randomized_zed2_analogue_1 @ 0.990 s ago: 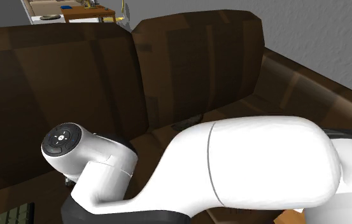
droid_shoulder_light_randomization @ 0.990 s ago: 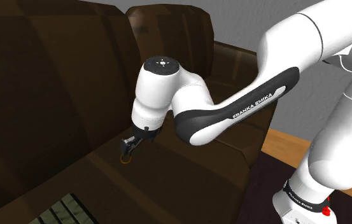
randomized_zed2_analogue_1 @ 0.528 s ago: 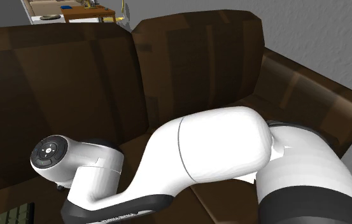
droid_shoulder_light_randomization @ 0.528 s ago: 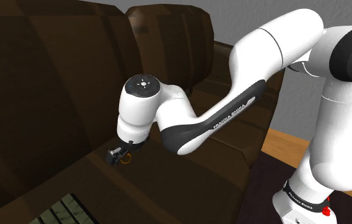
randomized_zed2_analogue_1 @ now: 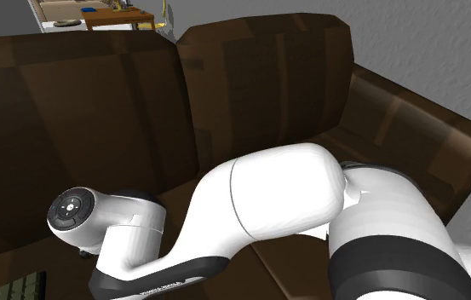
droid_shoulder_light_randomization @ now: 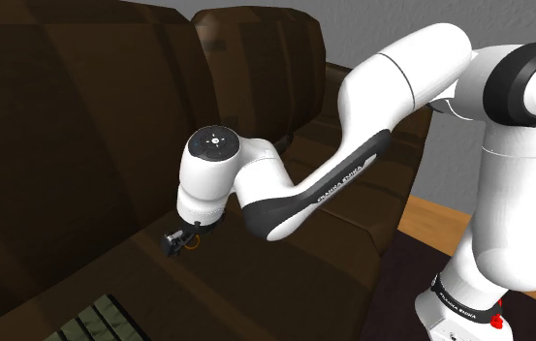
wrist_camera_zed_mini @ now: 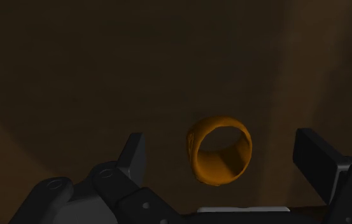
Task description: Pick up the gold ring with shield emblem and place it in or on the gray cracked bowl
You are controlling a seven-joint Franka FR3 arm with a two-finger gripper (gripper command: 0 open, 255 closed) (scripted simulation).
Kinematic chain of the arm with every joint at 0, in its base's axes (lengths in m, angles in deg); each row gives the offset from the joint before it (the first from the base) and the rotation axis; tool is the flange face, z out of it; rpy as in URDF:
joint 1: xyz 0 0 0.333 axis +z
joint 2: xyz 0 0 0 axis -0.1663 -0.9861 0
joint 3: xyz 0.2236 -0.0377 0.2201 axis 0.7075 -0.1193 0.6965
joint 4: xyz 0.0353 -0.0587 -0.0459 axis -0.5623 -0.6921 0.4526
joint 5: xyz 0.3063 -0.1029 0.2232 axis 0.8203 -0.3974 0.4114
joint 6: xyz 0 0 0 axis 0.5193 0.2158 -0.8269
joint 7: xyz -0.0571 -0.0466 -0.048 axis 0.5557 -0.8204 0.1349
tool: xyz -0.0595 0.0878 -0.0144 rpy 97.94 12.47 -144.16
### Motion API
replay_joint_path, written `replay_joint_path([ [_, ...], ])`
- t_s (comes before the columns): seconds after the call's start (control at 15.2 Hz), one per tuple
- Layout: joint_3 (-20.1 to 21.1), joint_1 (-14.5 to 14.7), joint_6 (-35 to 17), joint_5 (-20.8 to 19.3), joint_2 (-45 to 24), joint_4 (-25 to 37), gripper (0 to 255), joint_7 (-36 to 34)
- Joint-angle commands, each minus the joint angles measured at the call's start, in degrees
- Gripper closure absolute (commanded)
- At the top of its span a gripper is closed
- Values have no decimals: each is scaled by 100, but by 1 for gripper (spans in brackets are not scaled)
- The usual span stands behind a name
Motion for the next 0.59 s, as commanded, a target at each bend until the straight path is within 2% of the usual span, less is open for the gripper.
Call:
replay_joint_path([
  [0.0,-1,2,-2,-3,-2,0,0,-3],
  [0.13,-1,1,-1,-3,-2,0,0,-2],
  [0.2,-1,1,-1,-3,-2,0,255,-2],
  [0.53,1,0,-1,0,3,-4,255,-2],
])
